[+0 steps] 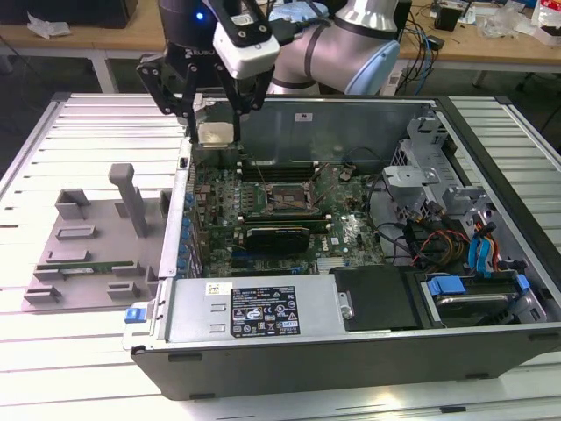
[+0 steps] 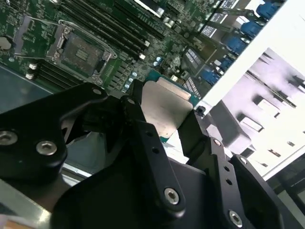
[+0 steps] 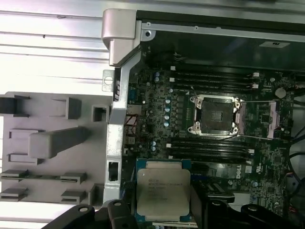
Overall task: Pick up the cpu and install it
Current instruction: 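Pick up the cpu and move it towards the insertion slot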
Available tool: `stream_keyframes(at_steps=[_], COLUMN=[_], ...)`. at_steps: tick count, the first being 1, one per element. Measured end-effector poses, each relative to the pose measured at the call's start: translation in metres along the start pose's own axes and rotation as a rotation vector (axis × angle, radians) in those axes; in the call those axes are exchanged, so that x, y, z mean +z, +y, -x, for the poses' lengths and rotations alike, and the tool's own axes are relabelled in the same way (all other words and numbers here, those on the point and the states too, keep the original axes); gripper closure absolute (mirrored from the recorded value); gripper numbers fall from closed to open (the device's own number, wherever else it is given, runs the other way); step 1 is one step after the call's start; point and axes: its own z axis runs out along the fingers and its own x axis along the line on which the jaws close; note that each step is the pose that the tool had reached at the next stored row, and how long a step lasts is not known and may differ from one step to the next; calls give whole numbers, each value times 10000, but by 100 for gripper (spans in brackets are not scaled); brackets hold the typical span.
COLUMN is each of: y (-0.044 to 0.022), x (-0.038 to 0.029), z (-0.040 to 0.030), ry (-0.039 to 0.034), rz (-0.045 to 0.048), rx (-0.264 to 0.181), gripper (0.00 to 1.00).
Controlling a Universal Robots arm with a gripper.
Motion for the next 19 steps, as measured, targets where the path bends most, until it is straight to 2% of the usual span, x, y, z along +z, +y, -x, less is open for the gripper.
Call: stream_keyframes(at_steps=[5,8,11,19], y=[-4,-3,-3,-4], x=[88,140,166,284], z=[213,314,353,509], ry=[27,38,41,50], rz=[2,2,2,2], rx=[-1,0,-1,-1], gripper=[45,45,45,45])
